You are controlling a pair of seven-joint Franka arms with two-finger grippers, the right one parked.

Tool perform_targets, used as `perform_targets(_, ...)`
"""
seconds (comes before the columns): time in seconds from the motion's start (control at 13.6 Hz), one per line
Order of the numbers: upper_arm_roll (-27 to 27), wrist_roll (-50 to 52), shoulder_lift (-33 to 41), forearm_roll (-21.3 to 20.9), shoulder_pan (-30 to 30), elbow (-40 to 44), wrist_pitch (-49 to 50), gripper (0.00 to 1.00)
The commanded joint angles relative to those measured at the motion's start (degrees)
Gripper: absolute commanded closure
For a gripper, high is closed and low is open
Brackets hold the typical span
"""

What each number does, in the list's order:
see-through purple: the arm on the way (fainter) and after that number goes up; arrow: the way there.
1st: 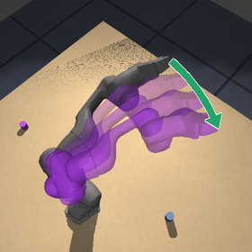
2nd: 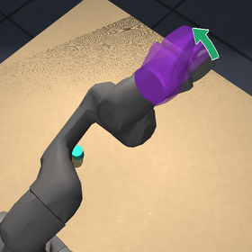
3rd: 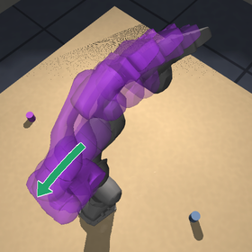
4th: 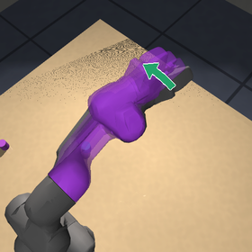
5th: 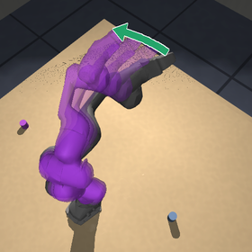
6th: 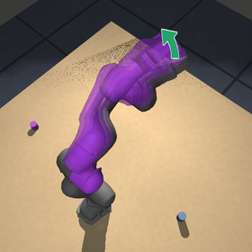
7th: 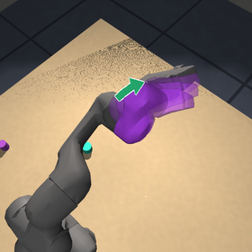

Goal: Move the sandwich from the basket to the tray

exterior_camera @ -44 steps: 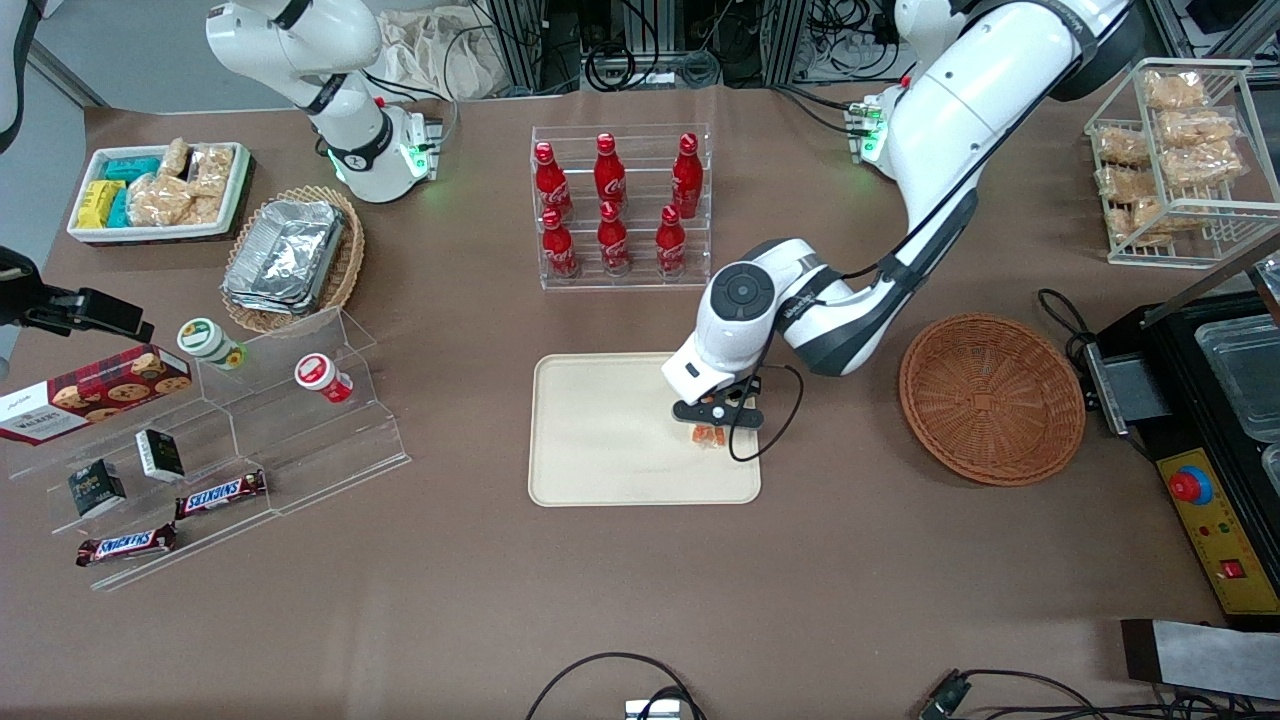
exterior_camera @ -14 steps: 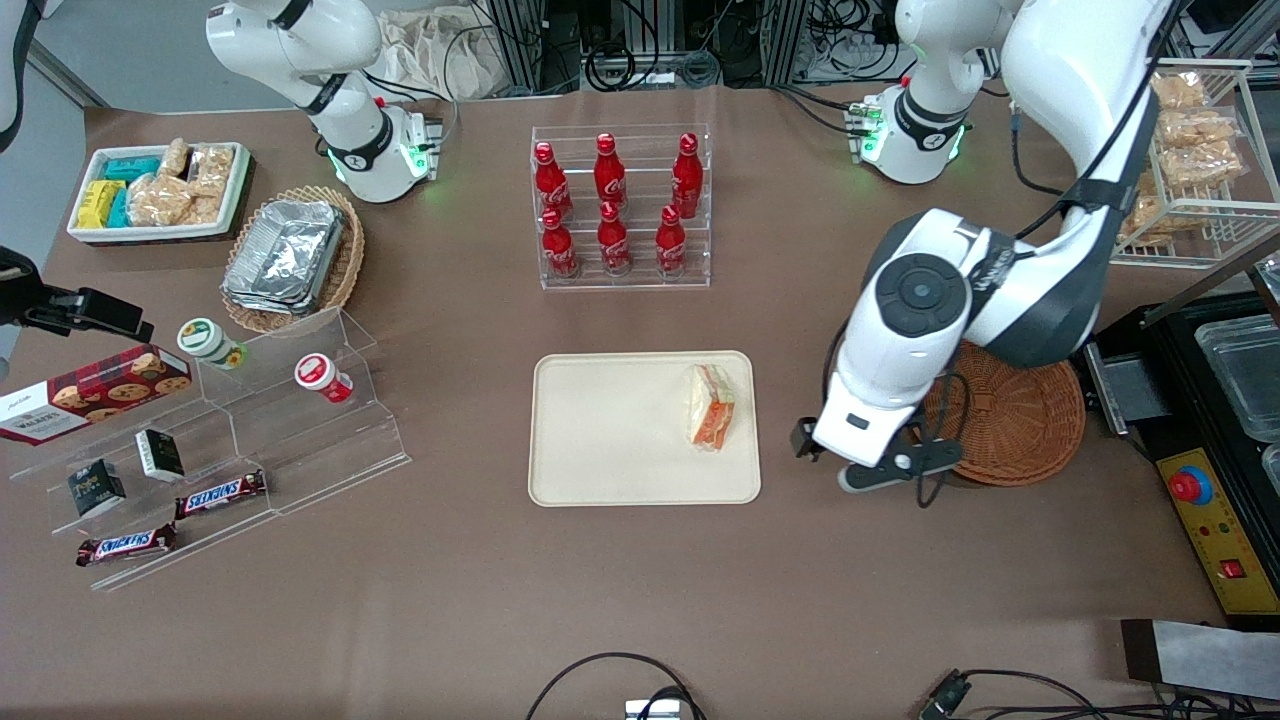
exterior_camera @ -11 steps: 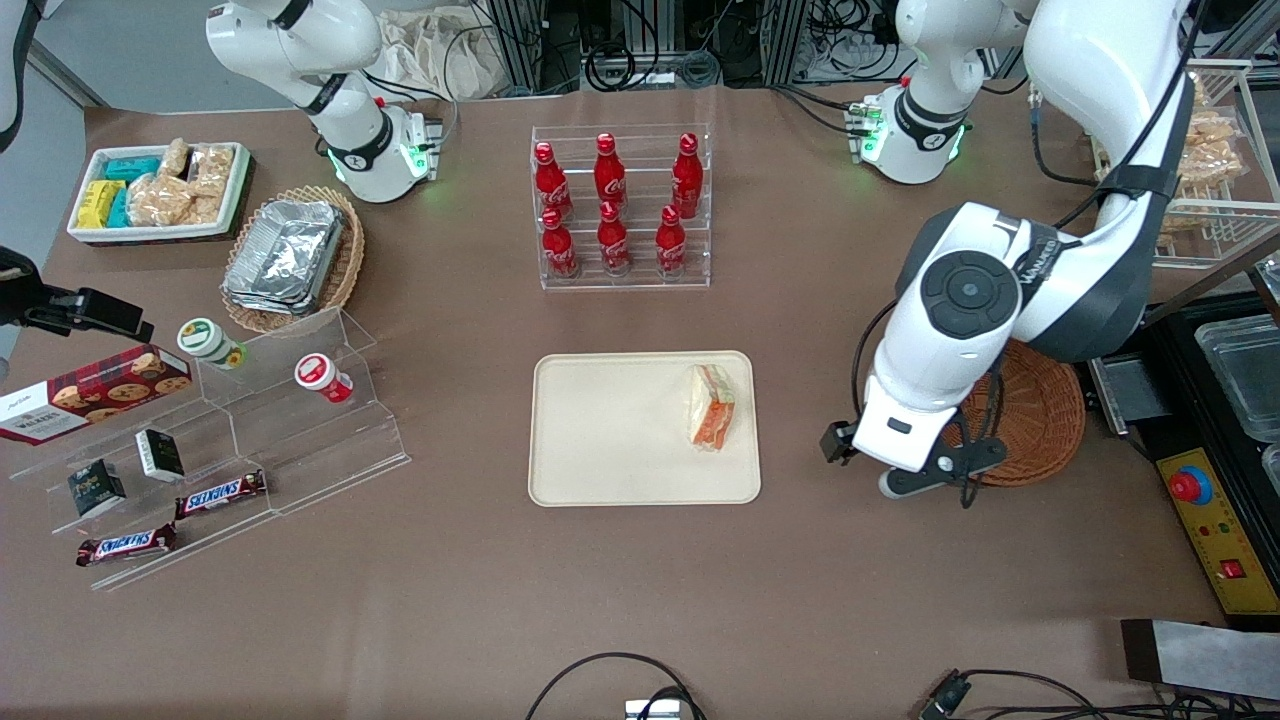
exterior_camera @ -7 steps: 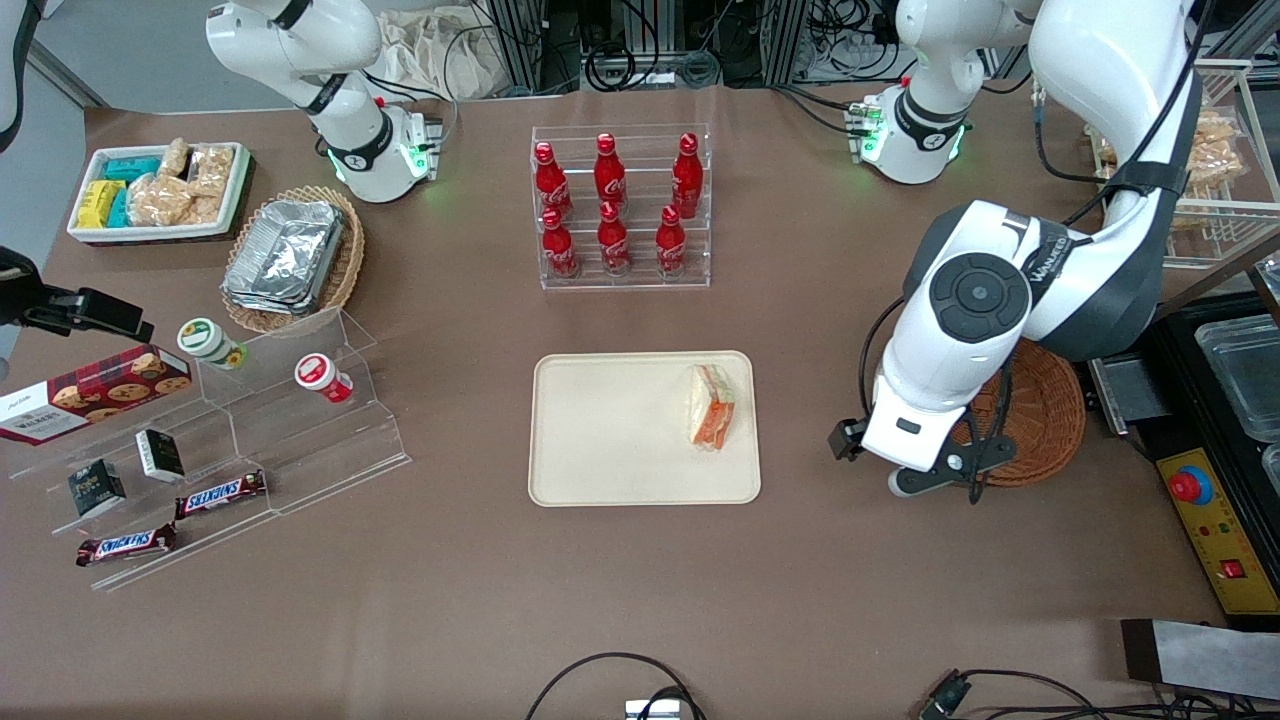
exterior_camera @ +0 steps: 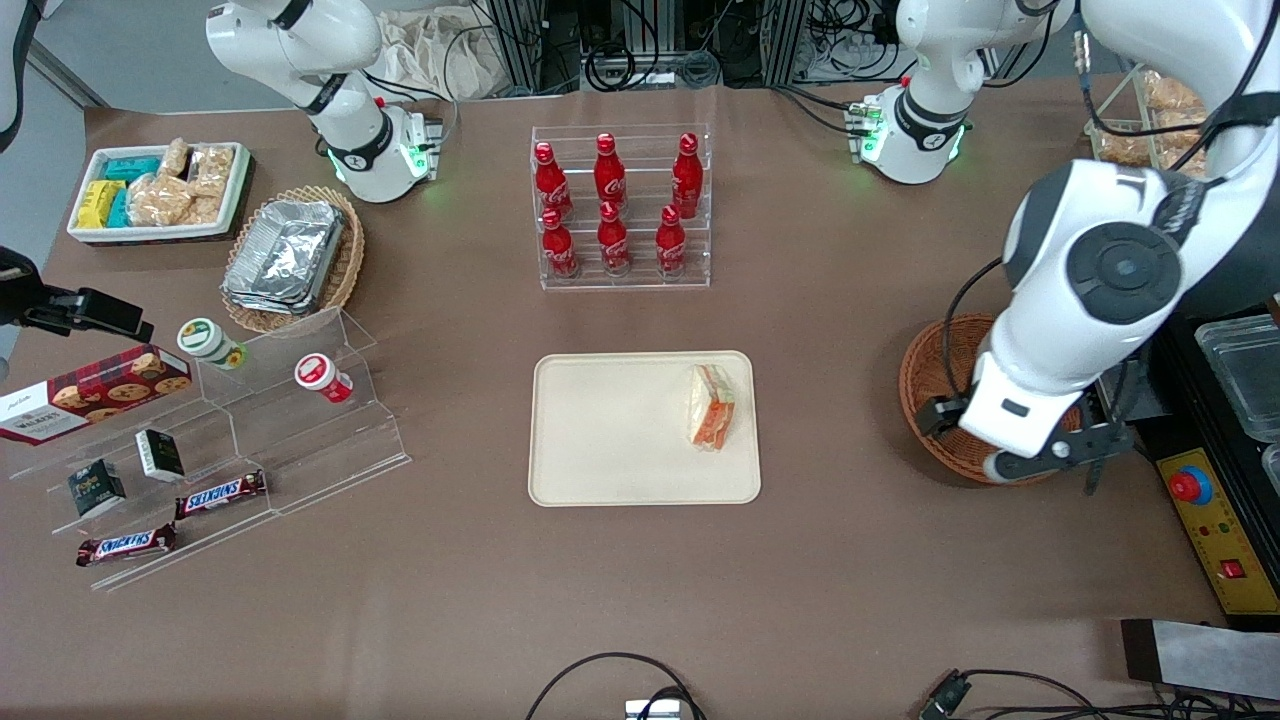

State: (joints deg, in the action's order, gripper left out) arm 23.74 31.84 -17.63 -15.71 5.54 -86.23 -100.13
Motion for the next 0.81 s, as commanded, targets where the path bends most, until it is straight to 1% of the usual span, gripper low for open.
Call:
perform_targets(0.0,-2.1,-4.1,6.0,2.2,-0.3,-4.7,1.2,0.0)
perform_targets(0.15,-5.0,-9.1,8.5,4.5,-0.4,-5.9,2.7,0.0)
perform_targets(0.29,-7.3,-13.6,11.0,5.1,-0.4,-7.0,3.9,0.0)
perform_targets(0.37,-9.0,-14.8,12.2,6.0,-1.5,-7.4,4.6,0.0)
perform_targets(0.51,-14.7,-16.5,14.7,8.7,-4.6,-8.2,5.1,0.0)
perform_targets(0.59,-16.2,-16.8,15.8,10.2,-5.0,-8.1,5.6,0.0)
perform_targets(0.73,-17.4,-18.7,17.6,11.0,-5.0,-8.1,6.3,0.0)
